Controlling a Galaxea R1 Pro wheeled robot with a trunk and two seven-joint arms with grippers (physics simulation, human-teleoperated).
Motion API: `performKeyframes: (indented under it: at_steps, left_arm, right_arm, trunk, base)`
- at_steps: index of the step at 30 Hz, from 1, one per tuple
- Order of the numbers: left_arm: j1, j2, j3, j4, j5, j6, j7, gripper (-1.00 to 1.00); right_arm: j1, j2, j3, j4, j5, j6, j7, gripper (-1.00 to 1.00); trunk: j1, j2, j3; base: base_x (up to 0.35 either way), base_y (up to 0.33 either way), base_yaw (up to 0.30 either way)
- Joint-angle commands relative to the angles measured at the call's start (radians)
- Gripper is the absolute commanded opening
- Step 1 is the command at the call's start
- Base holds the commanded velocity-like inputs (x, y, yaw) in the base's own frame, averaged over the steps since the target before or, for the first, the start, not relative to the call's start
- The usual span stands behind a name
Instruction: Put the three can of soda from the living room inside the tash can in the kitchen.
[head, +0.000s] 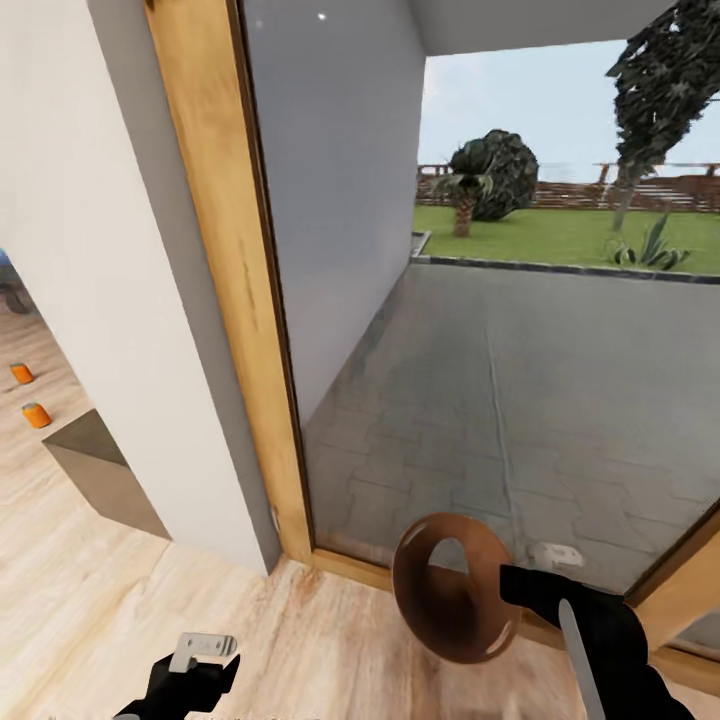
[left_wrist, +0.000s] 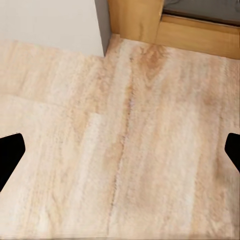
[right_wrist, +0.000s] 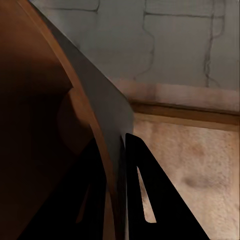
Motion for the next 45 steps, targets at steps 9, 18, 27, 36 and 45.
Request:
performKeyframes:
  at_steps: [9, 18, 27, 36, 45]
  left_arm:
    - [0.0, 0.001, -0.001, 0.001, 0.0, 0.0, -0.001, 1.0]
    - [0.0, 0.001, -0.002, 0.0, -0.001, -0.002, 0.0, 1.0]
    - [0.0, 0.001, -0.002, 0.0, -0.001, -0.003, 0.0, 1.0]
    - [0.0, 0.001, -0.002, 0.001, -0.001, -0.003, 0.0, 1.0]
    - [0.0, 0.001, -0.002, 0.001, -0.001, -0.003, 0.001, 1.0]
  right_arm:
    - [0.0, 0.0, 0.002, 0.0, -0.021, 0.002, 0.004, -1.0]
    - [0.0, 0.0, 0.002, 0.0, -0.02, 0.002, 0.004, -1.0]
    - [0.0, 0.0, 0.002, 0.0, -0.02, 0.002, 0.004, -1.0]
    - [0.0, 0.0, 0.001, 0.0, -0.019, 0.003, 0.005, -1.0]
    - [0.0, 0.0, 0.002, 0.0, -0.02, 0.004, 0.004, -1.0]
  trunk:
    - [0.0, 0.0, 0.0]
    - [0.0, 0.0, 0.0]
    - [0.0, 0.0, 0.0]
    - [0.0, 0.0, 0.0]
    - [0.0, 0.0, 0.0]
  base:
    - [0.0, 0.0, 0.254]
    - [0.0, 0.0, 0.254]
    - [0.0, 0.0, 0.254]
    - [0.0, 0.0, 0.254]
    - [0.0, 0.0, 0.254]
